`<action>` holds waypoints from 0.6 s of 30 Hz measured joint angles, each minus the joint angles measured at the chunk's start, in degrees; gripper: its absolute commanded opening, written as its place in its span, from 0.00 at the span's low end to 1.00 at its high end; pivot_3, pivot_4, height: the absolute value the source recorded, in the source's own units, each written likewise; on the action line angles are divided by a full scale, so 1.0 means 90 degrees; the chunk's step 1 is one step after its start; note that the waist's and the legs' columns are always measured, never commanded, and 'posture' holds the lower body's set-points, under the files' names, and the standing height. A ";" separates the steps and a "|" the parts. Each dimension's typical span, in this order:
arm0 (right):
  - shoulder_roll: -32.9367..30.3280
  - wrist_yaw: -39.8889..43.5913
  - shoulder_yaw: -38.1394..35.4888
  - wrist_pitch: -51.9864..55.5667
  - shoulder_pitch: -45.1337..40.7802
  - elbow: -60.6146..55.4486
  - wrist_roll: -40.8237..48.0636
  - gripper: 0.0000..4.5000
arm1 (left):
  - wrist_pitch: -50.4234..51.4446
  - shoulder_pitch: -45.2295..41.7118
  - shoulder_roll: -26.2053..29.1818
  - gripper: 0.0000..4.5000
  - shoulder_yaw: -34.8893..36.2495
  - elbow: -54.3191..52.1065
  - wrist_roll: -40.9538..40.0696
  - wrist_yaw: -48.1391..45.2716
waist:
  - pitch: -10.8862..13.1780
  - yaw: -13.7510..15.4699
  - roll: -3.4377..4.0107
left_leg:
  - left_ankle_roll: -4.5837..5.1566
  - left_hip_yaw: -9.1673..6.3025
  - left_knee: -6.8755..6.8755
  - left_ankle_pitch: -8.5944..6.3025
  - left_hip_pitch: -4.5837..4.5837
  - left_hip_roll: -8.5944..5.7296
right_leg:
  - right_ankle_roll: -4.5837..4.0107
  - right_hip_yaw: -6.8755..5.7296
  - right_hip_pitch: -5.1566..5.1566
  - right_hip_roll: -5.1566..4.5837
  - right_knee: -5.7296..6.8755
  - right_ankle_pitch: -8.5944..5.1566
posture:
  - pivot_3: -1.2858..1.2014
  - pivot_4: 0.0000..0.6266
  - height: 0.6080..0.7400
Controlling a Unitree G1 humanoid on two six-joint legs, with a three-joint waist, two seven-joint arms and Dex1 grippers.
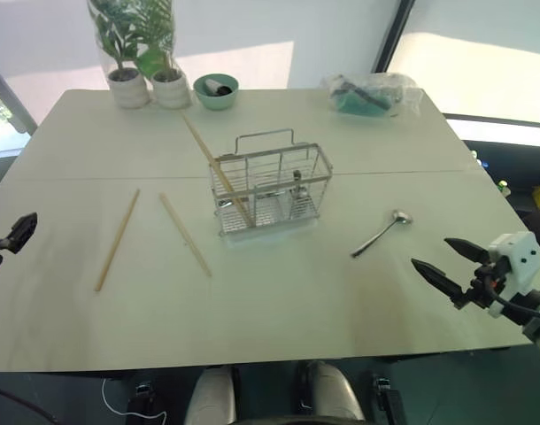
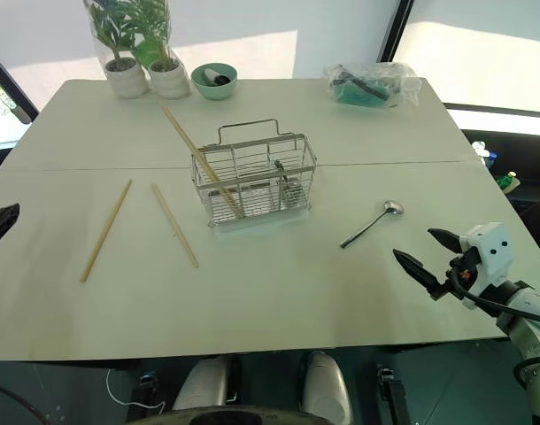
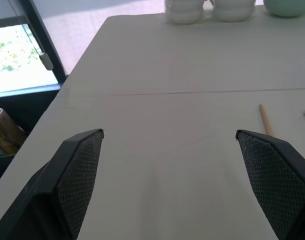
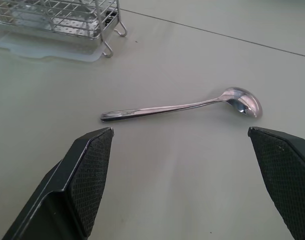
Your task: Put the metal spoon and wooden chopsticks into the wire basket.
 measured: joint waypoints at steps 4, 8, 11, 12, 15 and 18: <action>0.0000 -0.0013 0.0001 0.0011 -0.0001 0.0000 0.0000 0.99 | -0.0007 0.0001 0.0021 1.00 -0.0005 0.0001 0.0019 -0.0065 | 0.0000 0.0000 0.0000 | 0.0000 0.0000 0.0001 0.0000 0.0001 0.0000 | 0.0000 -0.0001 0.0000 0.0000 0.0001 0.0000 | 0.52 0.24 0.83; -0.0001 -0.0034 0.0003 0.0046 -0.0021 -0.0002 0.0002 0.99 | 0.0056 -0.0101 0.0021 1.00 -0.0011 -0.0003 0.0000 -0.0059 | -0.0001 0.0002 -0.0001 | 0.0000 -0.0001 0.0001 0.0000 0.0001 0.0000 | 0.0000 -0.0002 0.0001 0.0000 0.0001 0.0000 | 0.52 0.24 0.83; -0.0023 -0.0038 0.0003 0.0051 -0.0075 0.0004 -0.0002 0.99 | 0.0079 -0.0127 0.0021 1.00 -0.0022 -0.0080 -0.0001 -0.0064 | -0.0002 -0.0001 -0.0003 | 0.0002 0.0001 0.0001 0.0001 0.0001 -0.0001 | -0.0001 -0.0002 0.0002 0.0000 0.0002 0.0001 | 0.52 0.24 0.83; -0.0057 -0.0060 0.0003 0.0051 -0.0151 0.0034 -0.0007 0.99 | 0.0079 -0.0133 0.0021 1.00 -0.0025 -0.0115 0.0001 -0.0063 | -0.0002 -0.0001 -0.0003 | 0.0005 0.0001 0.0002 0.0003 0.0001 -0.0001 | -0.0001 -0.0002 0.0003 0.0000 0.0002 0.0001 | 0.52 0.24 0.83; -0.0149 -0.0116 0.0000 0.0051 -0.0331 0.0108 -0.0013 0.99 | 0.0087 -0.0230 0.0021 1.00 -0.0064 -0.0137 0.0001 -0.0053 | -0.0003 -0.0002 -0.0004 | 0.0006 0.0002 0.0002 0.0004 0.0004 -0.0003 | -0.0001 -0.0002 0.0005 0.0001 0.0005 0.0001 | 0.52 0.24 0.83; -0.0318 -0.0049 0.0003 0.0050 -0.0488 0.0252 -0.0026 0.99 | 0.0185 -0.0243 0.0021 1.00 -0.0082 -0.0252 -0.0015 -0.0074 | -0.0004 -0.0002 -0.0006 | 0.0007 0.0002 0.0003 0.0004 0.0005 -0.0004 | -0.0001 -0.0002 0.0006 0.0001 0.0007 0.0001 | 0.52 0.24 0.83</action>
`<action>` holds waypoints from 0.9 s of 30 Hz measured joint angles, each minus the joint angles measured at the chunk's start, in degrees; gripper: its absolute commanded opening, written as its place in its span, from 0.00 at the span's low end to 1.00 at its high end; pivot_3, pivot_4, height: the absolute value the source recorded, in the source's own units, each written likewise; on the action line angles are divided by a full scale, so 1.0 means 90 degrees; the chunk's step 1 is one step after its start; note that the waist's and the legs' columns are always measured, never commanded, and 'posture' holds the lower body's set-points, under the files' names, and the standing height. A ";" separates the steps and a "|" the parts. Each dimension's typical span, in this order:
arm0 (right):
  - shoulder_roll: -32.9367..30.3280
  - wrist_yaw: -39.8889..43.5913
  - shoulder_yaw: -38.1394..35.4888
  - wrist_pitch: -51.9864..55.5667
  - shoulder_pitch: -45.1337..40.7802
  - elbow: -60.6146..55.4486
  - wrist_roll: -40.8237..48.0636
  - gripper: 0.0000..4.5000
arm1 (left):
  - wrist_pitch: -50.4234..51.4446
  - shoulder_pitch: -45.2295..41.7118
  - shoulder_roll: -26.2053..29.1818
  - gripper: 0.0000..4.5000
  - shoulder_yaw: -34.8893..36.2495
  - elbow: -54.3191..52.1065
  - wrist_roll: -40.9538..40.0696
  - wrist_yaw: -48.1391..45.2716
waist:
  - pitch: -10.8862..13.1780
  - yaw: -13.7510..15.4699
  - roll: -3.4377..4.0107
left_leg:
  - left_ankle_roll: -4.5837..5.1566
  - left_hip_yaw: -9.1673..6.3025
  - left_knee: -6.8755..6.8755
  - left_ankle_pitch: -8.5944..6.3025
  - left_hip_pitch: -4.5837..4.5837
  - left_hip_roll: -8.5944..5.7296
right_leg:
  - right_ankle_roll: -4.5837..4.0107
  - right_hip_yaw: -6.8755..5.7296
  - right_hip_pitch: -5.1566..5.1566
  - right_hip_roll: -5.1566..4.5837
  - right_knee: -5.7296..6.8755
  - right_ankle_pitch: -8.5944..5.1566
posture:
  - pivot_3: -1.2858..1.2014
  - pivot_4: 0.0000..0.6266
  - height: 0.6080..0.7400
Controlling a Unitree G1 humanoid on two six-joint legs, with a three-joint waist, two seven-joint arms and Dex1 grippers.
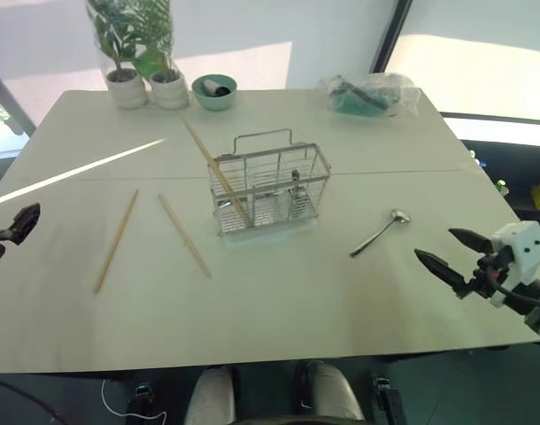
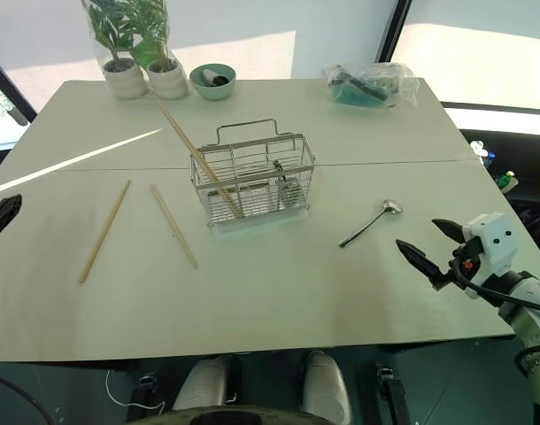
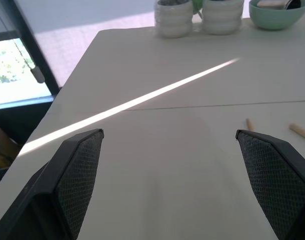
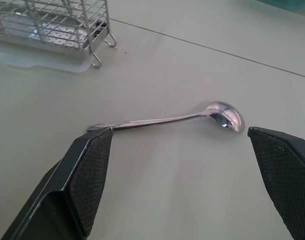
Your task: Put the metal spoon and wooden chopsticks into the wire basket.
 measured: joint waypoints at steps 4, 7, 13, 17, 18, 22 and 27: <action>-0.0400 0.0159 0.0005 -0.0001 -0.0416 0.0267 -0.0100 0.99 | 0.0284 -0.0019 0.0023 1.00 0.0002 -0.0386 -0.0285 -0.0212 | -0.0004 -0.0001 -0.0006 | 0.0000 0.0001 0.0006 0.0000 0.0000 0.0000 | 0.0000 0.0000 0.0002 0.0000 0.0000 0.0000 | 0.52 0.24 0.83; -0.0673 0.0297 0.0001 -0.0013 -0.0743 0.0495 -0.0111 0.99 | 0.0493 -0.0224 0.0158 1.00 -0.0013 -0.0565 -0.0481 -0.0326 | -0.0007 0.0006 -0.0012 | 0.0000 -0.0005 0.0010 0.0000 0.0001 -0.0002 | 0.0000 0.0000 0.0006 0.0004 0.0005 0.0000 | 0.52 0.24 0.83; -0.1353 0.0749 0.0356 -0.0429 -0.1386 0.1052 -0.0548 0.99 | 0.0873 -0.0798 0.0652 1.00 -0.0945 -0.1199 -0.0970 -0.1084 | -0.0001 0.0006 -0.0002 | 0.0002 -0.0006 0.0019 0.0001 -0.0002 -0.0013 | 0.0000 0.0000 0.0012 0.0001 0.0002 0.0000 | 0.52 0.24 0.83; -0.2058 0.1401 0.0998 -0.1139 -0.2283 0.1645 -0.1001 0.99 | 0.0903 -0.1406 0.1188 1.00 -0.1893 -0.1626 -0.1118 -0.1957 | 0.0010 -0.0027 0.0017 | 0.0003 0.0002 0.0018 0.0002 -0.0002 -0.0017 | 0.0001 0.0003 0.0026 0.0001 0.0009 0.0001 | 0.52 0.24 0.83; -0.2225 0.1605 0.1243 -0.1357 -0.2632 0.1900 -0.1142 0.99 | 0.0900 -0.1685 0.1280 1.00 -0.2148 -0.1621 -0.1138 -0.2172 | 0.0012 -0.0034 0.0019 | 0.0003 0.0001 0.0017 0.0002 -0.0002 -0.0017 | 0.0001 0.0003 0.0027 0.0003 0.0012 0.0001 | 0.52 0.24 0.83; -0.2461 0.2420 0.2278 -0.2450 -0.4373 0.2883 -0.1756 0.99 | 0.0780 -0.3078 0.1270 1.00 -0.3184 -0.1469 -0.1115 -0.2731 | 0.0025 -0.0047 0.0031 | 0.0004 -0.0006 0.0012 0.0005 0.0002 -0.0017 | 0.0008 0.0003 0.0031 0.0011 0.0020 0.0000 | 0.52 0.24 0.83; -0.2155 0.3451 0.3729 -0.4321 -0.6259 0.4458 -0.2824 0.99 | 0.0605 -0.4618 0.0395 1.00 -0.4330 -0.0901 -0.0791 -0.2963 | 0.0026 -0.0059 0.0020 | 0.0002 -0.0010 0.0020 0.0006 0.0007 -0.0026 | 0.0031 0.0009 0.0051 0.0013 0.0023 0.0014 | 0.52 0.24 0.83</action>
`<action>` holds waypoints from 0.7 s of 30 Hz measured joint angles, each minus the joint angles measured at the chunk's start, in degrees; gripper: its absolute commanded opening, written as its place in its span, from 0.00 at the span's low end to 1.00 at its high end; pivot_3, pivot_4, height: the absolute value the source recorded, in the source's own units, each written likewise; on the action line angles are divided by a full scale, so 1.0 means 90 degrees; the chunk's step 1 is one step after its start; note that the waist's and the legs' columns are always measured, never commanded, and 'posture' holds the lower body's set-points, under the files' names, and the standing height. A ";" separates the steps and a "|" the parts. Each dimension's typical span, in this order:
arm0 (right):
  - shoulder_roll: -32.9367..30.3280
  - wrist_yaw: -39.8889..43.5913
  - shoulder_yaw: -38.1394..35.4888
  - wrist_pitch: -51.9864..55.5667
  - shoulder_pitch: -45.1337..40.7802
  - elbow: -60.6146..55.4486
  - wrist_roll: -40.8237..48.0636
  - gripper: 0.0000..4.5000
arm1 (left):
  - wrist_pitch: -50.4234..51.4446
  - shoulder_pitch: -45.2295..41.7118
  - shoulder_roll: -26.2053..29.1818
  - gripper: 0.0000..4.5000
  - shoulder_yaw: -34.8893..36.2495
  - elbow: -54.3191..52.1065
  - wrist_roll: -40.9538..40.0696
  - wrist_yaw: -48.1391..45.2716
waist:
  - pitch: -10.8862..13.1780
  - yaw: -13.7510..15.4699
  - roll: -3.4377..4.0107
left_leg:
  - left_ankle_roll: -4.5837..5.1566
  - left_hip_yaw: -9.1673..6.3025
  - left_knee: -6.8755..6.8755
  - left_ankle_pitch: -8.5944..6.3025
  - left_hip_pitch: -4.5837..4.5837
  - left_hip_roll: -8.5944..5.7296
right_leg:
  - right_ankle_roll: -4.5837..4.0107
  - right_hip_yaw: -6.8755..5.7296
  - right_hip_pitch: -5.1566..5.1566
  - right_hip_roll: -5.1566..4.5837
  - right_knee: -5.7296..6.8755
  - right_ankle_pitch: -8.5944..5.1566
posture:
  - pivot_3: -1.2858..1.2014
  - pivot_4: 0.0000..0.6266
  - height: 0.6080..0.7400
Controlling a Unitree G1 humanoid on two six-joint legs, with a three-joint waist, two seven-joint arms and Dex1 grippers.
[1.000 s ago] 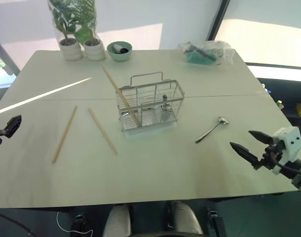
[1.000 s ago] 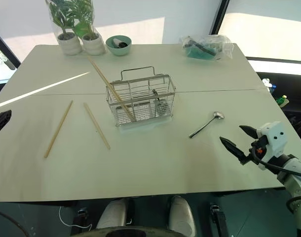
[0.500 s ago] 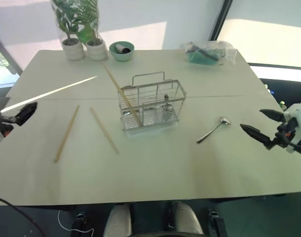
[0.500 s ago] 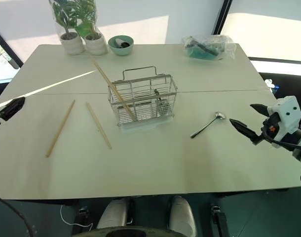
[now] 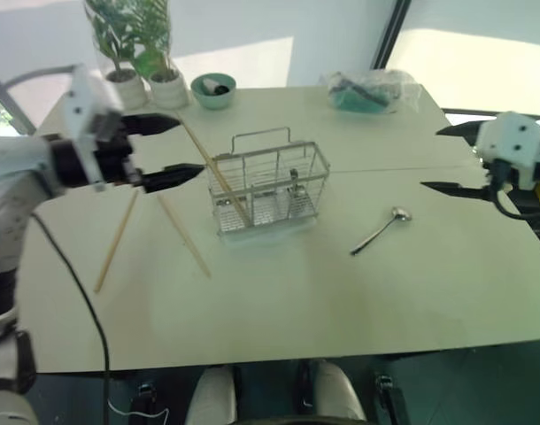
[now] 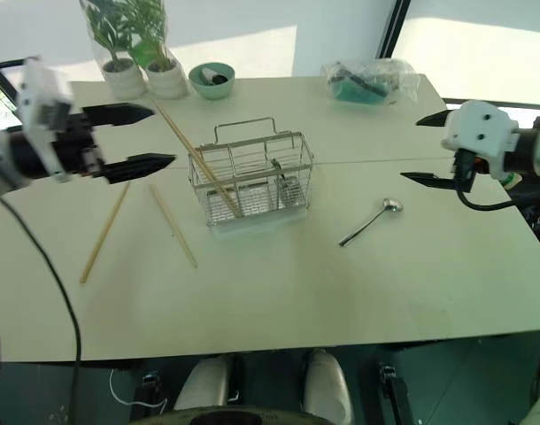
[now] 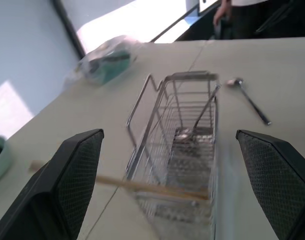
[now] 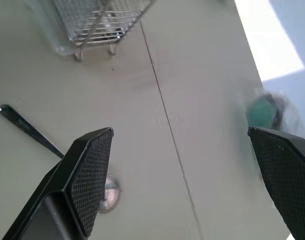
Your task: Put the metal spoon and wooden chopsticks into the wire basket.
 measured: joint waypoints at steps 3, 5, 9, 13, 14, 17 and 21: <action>0.0338 0.0383 0.0736 -0.1313 -0.0595 0.1126 -0.0700 0.99 | -0.0072 -0.0397 -0.0350 1.00 -0.0492 0.0275 0.0225 -0.0158 | 0.0001 -0.0006 -0.0001 | -0.0020 0.0004 0.0001 0.0012 -0.0011 -0.0010 | 0.0027 0.0010 -0.0003 -0.0001 -0.0015 0.0011 | 0.52 0.24 0.83; 0.0511 0.0487 0.1091 -0.2037 -0.0885 0.1715 -0.1071 0.99 | -0.0077 -0.0560 -0.0524 1.00 -0.0718 0.0297 0.0296 -0.0233 | 0.0005 -0.0005 0.0001 | -0.0040 0.0008 0.0001 0.0023 -0.0017 -0.0012 | 0.0035 0.0014 -0.0005 -0.0002 -0.0020 0.0015 | 0.52 0.24 0.83; 0.0889 0.0516 0.1665 -0.3213 -0.1619 0.2959 -0.1804 0.99 | 0.0151 -0.0882 -0.0856 1.00 -0.0941 0.0286 0.0258 -0.0331 | 0.0008 -0.0006 0.0001 | -0.0041 0.0009 0.0001 0.0024 -0.0016 -0.0012 | 0.0036 0.0015 -0.0005 -0.0003 -0.0018 0.0015 | 0.52 0.24 0.83; 0.1188 0.0235 0.2149 -0.3917 -0.2071 0.3948 -0.2520 0.99 | 0.0375 -0.0956 -0.0914 1.00 -0.1207 0.0148 0.0245 -0.0637 | 0.0008 -0.0023 0.0001 | -0.0058 0.0006 0.0002 0.0034 -0.0007 -0.0012 | 0.0036 0.0015 0.0001 -0.0003 -0.0008 0.0015 | 0.52 0.24 0.83; 0.1267 0.0112 0.2269 -0.4016 -0.2158 0.4156 -0.2711 0.99 | 0.0398 -0.0956 -0.0908 1.00 -0.1261 0.0130 0.0245 -0.0741 | 0.0009 -0.0035 0.0002 | -0.0061 0.0005 0.0004 0.0036 -0.0008 -0.0012 | 0.0035 0.0015 0.0001 -0.0003 -0.0007 0.0015 | 0.52 0.24 0.83; 0.1486 -0.0271 0.2526 -0.4229 -0.2304 0.4581 -0.3176 0.99 | 0.0508 -0.0965 -0.0914 1.00 -0.1416 0.0017 0.0243 -0.0954 | 0.0009 -0.0099 0.0003 | -0.0065 0.0003 0.0012 0.0041 -0.0005 -0.0012 | 0.0034 0.0020 0.0005 -0.0002 0.0003 0.0015 | 0.52 0.24 0.83; 0.1687 -0.0782 0.2810 -0.4394 -0.2485 0.5035 -0.3737 0.99 | 0.0645 -0.1205 -0.1009 1.00 -0.1598 0.0028 0.0259 -0.1073 | 0.0009 -0.0120 0.0003 | -0.0068 -0.0001 0.0014 0.0044 0.0003 -0.0012 | 0.0034 0.0023 0.0003 -0.0002 0.0025 0.0015 | 0.52 0.24 0.83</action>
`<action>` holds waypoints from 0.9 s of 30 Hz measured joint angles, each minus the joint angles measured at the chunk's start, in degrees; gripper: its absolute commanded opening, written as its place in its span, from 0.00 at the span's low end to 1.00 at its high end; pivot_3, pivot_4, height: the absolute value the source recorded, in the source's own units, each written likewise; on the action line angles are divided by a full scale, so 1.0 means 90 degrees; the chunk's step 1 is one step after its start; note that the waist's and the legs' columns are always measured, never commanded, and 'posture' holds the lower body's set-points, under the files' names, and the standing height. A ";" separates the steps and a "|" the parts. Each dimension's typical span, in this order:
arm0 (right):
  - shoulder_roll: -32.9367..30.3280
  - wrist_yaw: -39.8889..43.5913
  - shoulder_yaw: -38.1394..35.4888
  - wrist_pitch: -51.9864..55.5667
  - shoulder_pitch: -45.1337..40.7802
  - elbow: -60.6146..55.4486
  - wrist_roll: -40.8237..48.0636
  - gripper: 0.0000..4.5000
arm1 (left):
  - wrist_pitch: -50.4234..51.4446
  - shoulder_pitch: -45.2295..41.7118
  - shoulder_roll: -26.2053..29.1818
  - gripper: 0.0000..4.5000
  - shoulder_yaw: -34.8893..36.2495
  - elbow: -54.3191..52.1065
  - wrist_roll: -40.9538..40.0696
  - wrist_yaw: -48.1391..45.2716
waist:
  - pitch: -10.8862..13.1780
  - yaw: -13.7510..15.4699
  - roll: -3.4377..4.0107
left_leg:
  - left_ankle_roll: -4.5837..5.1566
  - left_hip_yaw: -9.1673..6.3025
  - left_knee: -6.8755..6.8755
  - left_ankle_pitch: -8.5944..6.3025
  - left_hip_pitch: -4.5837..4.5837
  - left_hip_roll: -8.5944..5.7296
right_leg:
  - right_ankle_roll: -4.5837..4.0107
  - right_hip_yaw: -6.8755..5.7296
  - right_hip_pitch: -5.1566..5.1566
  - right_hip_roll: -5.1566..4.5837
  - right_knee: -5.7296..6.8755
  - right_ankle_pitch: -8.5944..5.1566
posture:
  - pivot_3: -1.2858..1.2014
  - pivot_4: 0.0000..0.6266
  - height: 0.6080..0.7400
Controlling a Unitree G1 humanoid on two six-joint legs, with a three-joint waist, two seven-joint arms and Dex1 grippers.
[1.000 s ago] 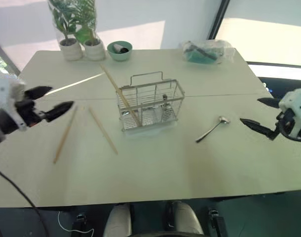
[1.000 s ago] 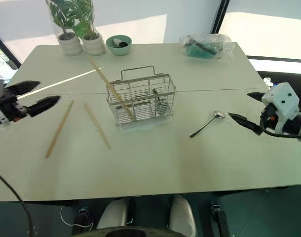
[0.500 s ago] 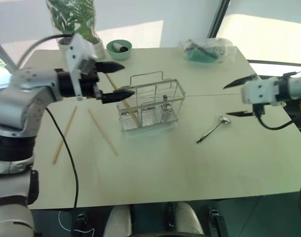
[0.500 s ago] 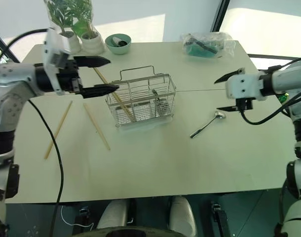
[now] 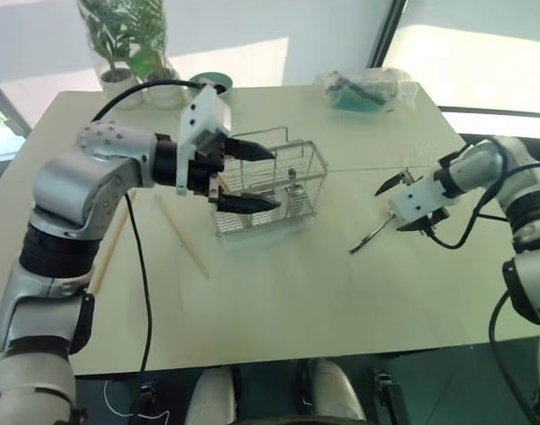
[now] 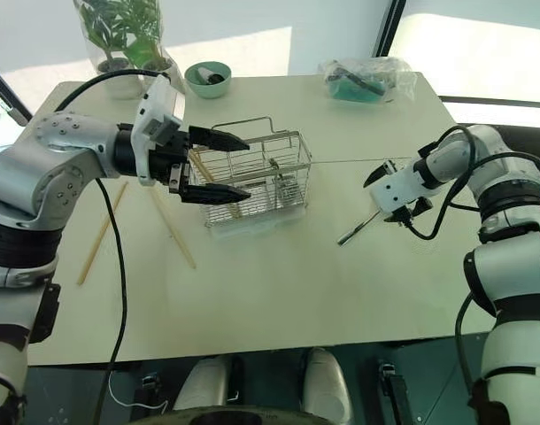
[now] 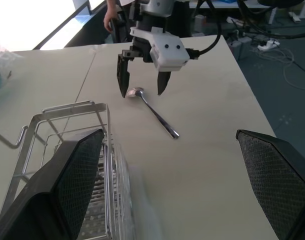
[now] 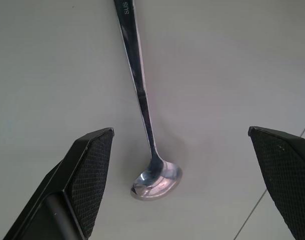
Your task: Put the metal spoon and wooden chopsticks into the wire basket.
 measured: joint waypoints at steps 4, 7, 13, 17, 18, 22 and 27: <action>0.0161 -0.0747 0.0364 -0.0063 -0.0170 0.0249 -0.0633 0.99 | 0.0106 -0.0098 -0.0113 1.00 -0.0064 0.0002 -0.0001 -0.0070 | 0.0001 -0.0013 0.0001 | -0.0005 0.0000 -0.0001 0.0003 0.0009 0.0000 | -0.0001 0.0006 -0.0008 0.0000 0.0039 -0.0002 | 0.52 0.24 0.83; 0.0259 -0.1328 0.0613 -0.0035 -0.0236 0.0397 -0.1041 0.99 | 0.0161 -0.0146 -0.0118 1.00 -0.0062 -0.0006 -0.0002 -0.0070 | 0.0001 -0.0016 0.0001 | -0.0007 -0.0001 -0.0001 0.0005 0.0013 0.0000 | -0.0002 0.0009 -0.0012 0.0000 0.0046 -0.0002 | 0.52 0.24 0.83; 0.0340 -0.2058 0.1000 0.0032 -0.0357 0.0633 -0.1677 0.99 | 0.0274 -0.0149 -0.0095 1.00 -0.0053 -0.0066 -0.0007 -0.0079 | 0.0000 -0.0015 -0.0001 | -0.0007 0.0001 0.0001 0.0005 0.0015 -0.0001 | -0.0002 0.0014 -0.0009 0.0000 0.0047 -0.0001 | 0.52 0.24 0.83; 0.0418 -0.2149 0.1095 0.0036 -0.0431 0.0749 -0.1843 0.71 | 0.0292 -0.0149 -0.0094 1.00 -0.0040 -0.0073 -0.0010 -0.0070 | -0.0001 -0.0026 -0.0002 | -0.0005 0.0000 0.0001 0.0004 0.0020 -0.0001 | -0.0002 0.0015 -0.0007 0.0000 0.0050 -0.0001 | 0.52 0.24 0.83; 0.0433 -0.2141 0.1093 0.0040 -0.0431 0.0789 -0.1845 0.59 | 0.0297 -0.0149 -0.0095 1.00 -0.0028 -0.0073 -0.0012 -0.0060 | -0.0001 -0.0027 -0.0001 | -0.0005 0.0001 0.0001 0.0004 0.0020 -0.0001 | -0.0002 0.0016 -0.0007 0.0000 0.0050 -0.0001 | 0.52 0.24 0.83; 0.0466 -0.2038 0.1090 0.0036 -0.0430 0.0846 -0.1834 0.14 | 0.0377 -0.0160 -0.0100 1.00 0.0017 -0.0077 -0.0043 -0.0007 | 0.0000 -0.0029 0.0000 | -0.0007 0.0001 -0.0001 0.0006 0.0020 -0.0001 | -0.0002 0.0016 -0.0008 0.0001 0.0052 -0.0001 | 0.52 0.24 0.83; 0.0467 -0.1780 0.1051 -0.0017 -0.0434 0.0850 -0.1722 0.01 | 0.0409 -0.0161 -0.0105 1.00 0.0026 -0.0089 -0.0077 0.0060 | 0.0000 -0.0019 0.0000 | -0.0008 0.0001 0.0000 0.0006 0.0019 -0.0002 | -0.0001 0.0017 -0.0005 0.0001 0.0051 -0.0001 | 0.52 0.24 0.83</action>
